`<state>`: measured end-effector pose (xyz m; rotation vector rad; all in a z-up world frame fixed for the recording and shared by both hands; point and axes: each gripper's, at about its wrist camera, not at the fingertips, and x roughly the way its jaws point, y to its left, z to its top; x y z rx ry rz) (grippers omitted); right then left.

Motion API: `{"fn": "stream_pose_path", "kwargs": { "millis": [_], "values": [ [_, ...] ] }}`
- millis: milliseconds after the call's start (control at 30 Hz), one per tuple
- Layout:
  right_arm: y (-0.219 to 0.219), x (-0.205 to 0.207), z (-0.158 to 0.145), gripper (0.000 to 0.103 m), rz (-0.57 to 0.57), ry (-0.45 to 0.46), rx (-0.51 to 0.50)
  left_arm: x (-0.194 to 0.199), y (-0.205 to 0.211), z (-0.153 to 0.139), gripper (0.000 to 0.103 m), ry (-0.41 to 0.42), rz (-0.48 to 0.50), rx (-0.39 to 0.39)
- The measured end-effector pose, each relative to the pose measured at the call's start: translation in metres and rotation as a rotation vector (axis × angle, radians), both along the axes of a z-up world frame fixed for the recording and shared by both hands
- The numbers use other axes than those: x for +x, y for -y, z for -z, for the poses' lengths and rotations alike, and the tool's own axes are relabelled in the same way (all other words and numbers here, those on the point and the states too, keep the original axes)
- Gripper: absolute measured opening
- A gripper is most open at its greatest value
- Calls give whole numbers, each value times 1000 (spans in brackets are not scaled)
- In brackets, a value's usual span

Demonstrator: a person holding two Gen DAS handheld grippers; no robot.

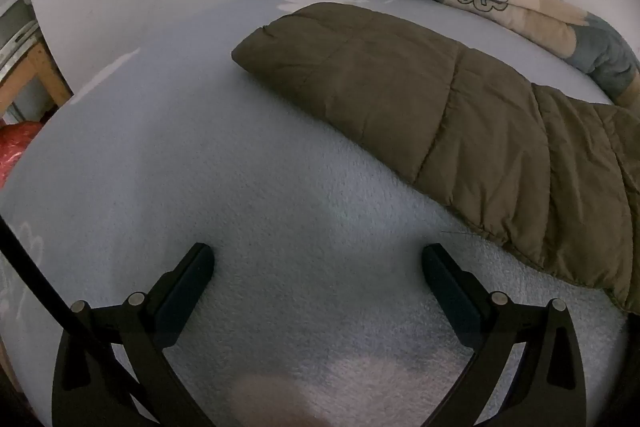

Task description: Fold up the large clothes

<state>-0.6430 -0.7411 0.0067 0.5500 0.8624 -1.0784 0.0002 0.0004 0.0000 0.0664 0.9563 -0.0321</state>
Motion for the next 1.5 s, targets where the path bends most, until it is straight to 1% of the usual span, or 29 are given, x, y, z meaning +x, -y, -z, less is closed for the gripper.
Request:
{"fn": "stream_pose_path", "kwargs": {
  "millis": [33, 100, 133, 200, 267, 300, 367, 433, 500, 600, 667, 700, 733, 800, 833, 867, 933, 1000, 1033, 1067, 1100, 1133, 1167, 1200, 1267, 1300, 1333, 1400, 1500],
  "values": [
    [0, -1, 0, 103, -1, 18, -5, 0, -1, 0, 103, -1, 0, -6],
    [1, -4, 0, 103, -2, 24, 1, 1, -2, 0, 103, -2, 0, -12],
    [-1, -1, -1, 103, -1, -6, -16, 1, -3, 0, 103, -2, -1, -11],
    [0, -3, -1, 103, -1, 3, -9, 2, -4, 0, 103, -3, -1, -14],
    [-2, 2, -1, 103, -1, -8, -17, 4, -7, 0, 103, -4, 1, -18],
    [-1, 1, -1, 103, -1, -1, -9, 1, -1, 0, 103, 4, -1, 4],
    [-1, -1, -1, 103, 13, -1, -1, -2, 1, 0, 103, 8, -3, 17],
    [-4, -4, -2, 103, 42, 10, 28, -5, -1, -3, 103, 7, -6, 33],
    [-10, -7, -4, 103, 56, 28, 57, -12, -6, -4, 103, -9, -1, 12],
    [-31, -17, -12, 103, 43, 56, 86, -29, -17, -9, 103, -34, 23, -1],
    [-47, -28, -18, 103, 36, 72, 96, -54, -28, -17, 103, -34, 28, 24],
    [-56, -36, -23, 103, 43, 81, 95, -71, -34, -23, 103, -13, 34, 38],
    [-65, -44, -27, 103, 53, 86, 92, -81, -38, -29, 103, 1, 42, 45],
    [-88, -67, -44, 103, 81, 105, 57, -105, -49, -48, 103, 47, 66, 61],
    [-99, -78, -53, 103, 90, 122, 34, -121, -54, -63, 103, 82, 84, 62],
    [-115, -91, -67, 103, 99, 142, 0, -131, -58, -75, 103, 108, 96, 64],
    [-141, -107, -91, 103, 97, 158, -46, -163, -65, -110, 103, 188, 129, 58],
    [-168, -117, -122, 103, 49, 198, -102, -192, -67, -141, 103, 254, 162, 46],
    [-186, -122, -142, 103, 29, 222, -139, -211, -66, -161, 103, 295, 183, 38],
    [-203, -126, -159, 103, 10, 247, -169, -227, -64, -180, 103, 329, 204, 29],
    [-221, -127, -177, 103, -13, 267, -192, -233, -62, -191, 103, 345, 218, 20],
    [-233, -124, -189, 103, -36, 279, -210, -254, -59, -208, 103, 379, 242, 11],
    [-255, -121, -208, 103, -77, 297, -245, -274, -55, -222, 103, 402, 268, 5],
    [-265, -115, -219, 103, -100, 301, -267, -293, -49, -232, 103, 415, 294, -8],
    [-307, -104, -244, 103, -159, 320, -326, -326, -35, -241, 103, 425, 328, -32],
    [-327, -97, -254, 103, -195, 347, -338, -350, -29, -247, 103, 414, 364, -73],
    [-343, -92, -258, 103, -227, 368, -334, -364, -21, -244, 103, 399, 379, -87],
    [-377, -80, -263, 103, -309, 412, -292, -401, -13, -240, 103, 357, 417, -130],
    [-433, -66, -265, 103, -368, 452, -261, -452, -4, -230, 103, 337, 469, -174]
  ]
}}
